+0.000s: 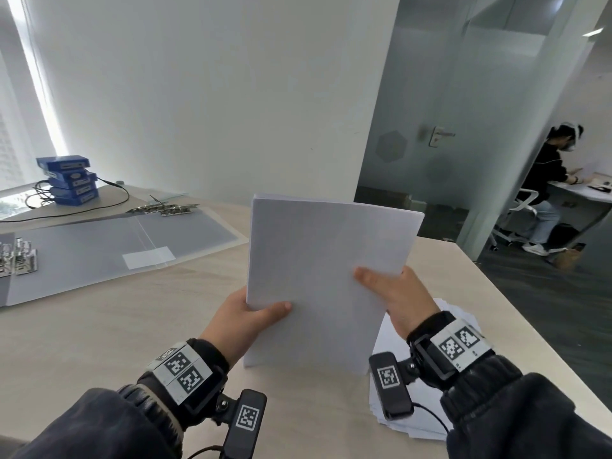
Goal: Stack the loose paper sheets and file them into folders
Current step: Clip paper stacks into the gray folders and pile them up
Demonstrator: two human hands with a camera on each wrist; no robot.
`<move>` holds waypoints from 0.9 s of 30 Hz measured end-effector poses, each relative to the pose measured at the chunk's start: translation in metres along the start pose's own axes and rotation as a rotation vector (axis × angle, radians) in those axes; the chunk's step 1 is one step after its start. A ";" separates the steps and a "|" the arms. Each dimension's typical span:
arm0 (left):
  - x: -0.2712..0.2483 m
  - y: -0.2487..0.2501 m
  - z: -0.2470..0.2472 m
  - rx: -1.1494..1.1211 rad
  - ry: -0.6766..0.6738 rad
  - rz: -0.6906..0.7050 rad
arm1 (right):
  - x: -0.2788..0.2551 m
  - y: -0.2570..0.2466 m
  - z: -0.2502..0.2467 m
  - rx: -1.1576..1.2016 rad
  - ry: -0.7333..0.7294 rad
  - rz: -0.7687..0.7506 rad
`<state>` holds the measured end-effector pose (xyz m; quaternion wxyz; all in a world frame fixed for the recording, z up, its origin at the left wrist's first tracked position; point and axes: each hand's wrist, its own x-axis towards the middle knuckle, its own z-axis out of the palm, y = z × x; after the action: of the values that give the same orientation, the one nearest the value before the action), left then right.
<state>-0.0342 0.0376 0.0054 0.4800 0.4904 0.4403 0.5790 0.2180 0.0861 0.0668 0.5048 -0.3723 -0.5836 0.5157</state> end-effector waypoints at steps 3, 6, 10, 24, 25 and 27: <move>0.003 0.002 0.001 0.037 -0.012 0.005 | -0.005 0.014 0.000 0.034 -0.031 0.016; 0.010 0.007 0.002 0.034 0.040 0.067 | -0.004 0.012 0.001 0.097 0.024 -0.031; 0.012 0.008 -0.001 -0.039 0.035 0.082 | -0.004 0.015 0.000 0.089 0.027 -0.023; 0.017 0.007 0.004 -0.076 -0.083 0.036 | -0.004 0.026 -0.003 0.192 -0.007 -0.025; 0.018 0.006 0.002 -0.076 -0.095 0.034 | -0.004 0.027 -0.003 0.193 -0.011 -0.024; 0.016 0.000 -0.002 -0.049 -0.128 0.005 | -0.007 0.033 -0.003 0.183 -0.028 0.003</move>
<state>-0.0374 0.0528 0.0076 0.5176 0.5156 0.3932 0.5583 0.2194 0.0863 0.0331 0.5278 -0.3183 -0.5404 0.5727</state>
